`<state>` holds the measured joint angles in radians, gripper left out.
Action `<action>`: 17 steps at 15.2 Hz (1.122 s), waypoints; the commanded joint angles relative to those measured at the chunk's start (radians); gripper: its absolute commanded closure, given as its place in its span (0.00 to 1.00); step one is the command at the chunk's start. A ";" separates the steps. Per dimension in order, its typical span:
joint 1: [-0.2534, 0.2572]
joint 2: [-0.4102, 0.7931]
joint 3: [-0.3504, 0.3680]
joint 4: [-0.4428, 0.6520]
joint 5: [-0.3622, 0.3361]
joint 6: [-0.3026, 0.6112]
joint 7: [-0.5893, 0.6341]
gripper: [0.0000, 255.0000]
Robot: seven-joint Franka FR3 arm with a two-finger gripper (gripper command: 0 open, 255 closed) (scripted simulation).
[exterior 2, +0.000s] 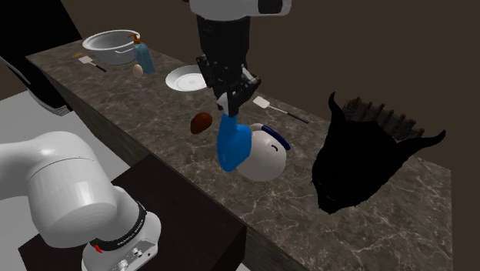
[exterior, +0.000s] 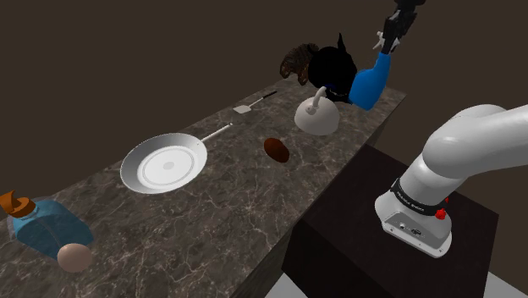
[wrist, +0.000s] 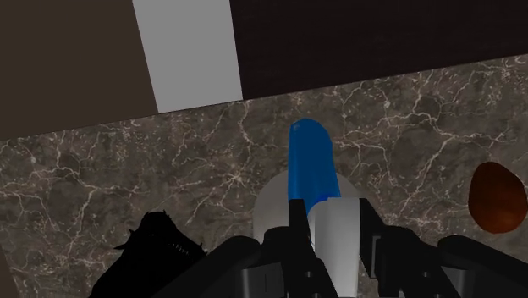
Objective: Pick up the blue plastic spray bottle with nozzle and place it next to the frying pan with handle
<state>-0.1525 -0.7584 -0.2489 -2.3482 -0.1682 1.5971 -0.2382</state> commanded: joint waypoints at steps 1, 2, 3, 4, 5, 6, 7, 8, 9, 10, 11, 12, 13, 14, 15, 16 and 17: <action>0.002 0.007 0.004 0.030 0.004 -0.023 0.000 1.00; 0.003 0.010 0.005 0.045 0.006 -0.035 0.000 1.00; 0.004 0.014 0.007 0.061 0.007 -0.048 -0.001 1.00; 0.005 0.018 0.008 0.077 0.009 -0.060 -0.002 1.00; 0.006 0.022 0.009 0.093 0.010 -0.072 -0.002 1.00; 0.007 0.026 0.011 0.109 0.012 -0.084 -0.003 1.00; 0.008 0.030 0.012 0.126 0.013 -0.096 -0.004 1.00; 0.009 0.034 0.013 0.142 0.015 -0.108 -0.004 1.00; 0.009 0.039 0.014 0.159 0.016 -0.120 -0.005 1.00; 0.010 0.044 0.015 0.176 0.018 -0.133 -0.006 1.00; 0.011 0.049 0.016 0.193 0.019 -0.145 -0.006 1.00; 0.012 0.054 0.017 0.210 0.020 -0.157 -0.007 1.00; 0.013 0.060 0.018 0.228 0.022 -0.169 -0.008 1.00; 0.014 0.065 0.019 0.245 0.023 -0.181 -0.009 1.00; 0.015 0.071 0.020 0.263 0.024 -0.193 -0.010 1.00; 0.016 0.077 0.021 0.281 0.025 -0.205 -0.011 1.00; 0.016 0.083 0.022 0.300 0.027 -0.217 -0.011 1.00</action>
<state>-0.1371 -0.6810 -0.2287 -2.0687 -0.1431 1.3944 -0.2492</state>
